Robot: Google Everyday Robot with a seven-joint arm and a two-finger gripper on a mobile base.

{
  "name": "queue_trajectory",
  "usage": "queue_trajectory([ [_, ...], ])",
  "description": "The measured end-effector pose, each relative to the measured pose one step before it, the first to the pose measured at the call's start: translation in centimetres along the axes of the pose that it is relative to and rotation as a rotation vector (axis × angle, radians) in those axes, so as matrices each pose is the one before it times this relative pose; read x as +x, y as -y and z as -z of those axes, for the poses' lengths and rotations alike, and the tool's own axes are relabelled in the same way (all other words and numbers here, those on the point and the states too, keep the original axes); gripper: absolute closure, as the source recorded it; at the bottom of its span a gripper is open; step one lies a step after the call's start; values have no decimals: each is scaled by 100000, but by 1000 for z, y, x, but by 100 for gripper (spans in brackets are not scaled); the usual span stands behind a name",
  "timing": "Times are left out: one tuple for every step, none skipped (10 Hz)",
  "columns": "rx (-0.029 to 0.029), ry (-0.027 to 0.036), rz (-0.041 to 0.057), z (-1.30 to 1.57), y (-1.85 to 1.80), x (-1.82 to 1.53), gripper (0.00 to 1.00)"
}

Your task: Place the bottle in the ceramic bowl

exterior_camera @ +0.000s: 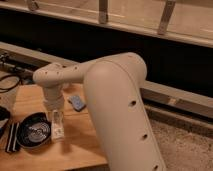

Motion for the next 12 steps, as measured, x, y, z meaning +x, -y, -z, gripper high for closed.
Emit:
queue_trajectory([
  [353, -527, 1399, -9, -594, -115, 100],
  [238, -427, 1217, -279, -482, -221, 100],
  [381, -609, 1366, -651, -472, -238, 100],
  [636, -1095, 2135, -411, -962, -144, 100],
  [62, -593, 1216, 38, -879, 206, 100],
  [213, -248, 1394, 54, -853, 212, 100],
  [340, -139, 2173, 273, -803, -147, 100],
  [592, -170, 1975, 261, -110, -263, 100],
  [517, -273, 564, -217, 24, -189, 100],
  [658, -469, 737, -508, -395, 219, 96],
  [-420, 316, -57, -113, -675, 406, 90],
  [-316, 188, -174, 55, -432, 421, 81],
])
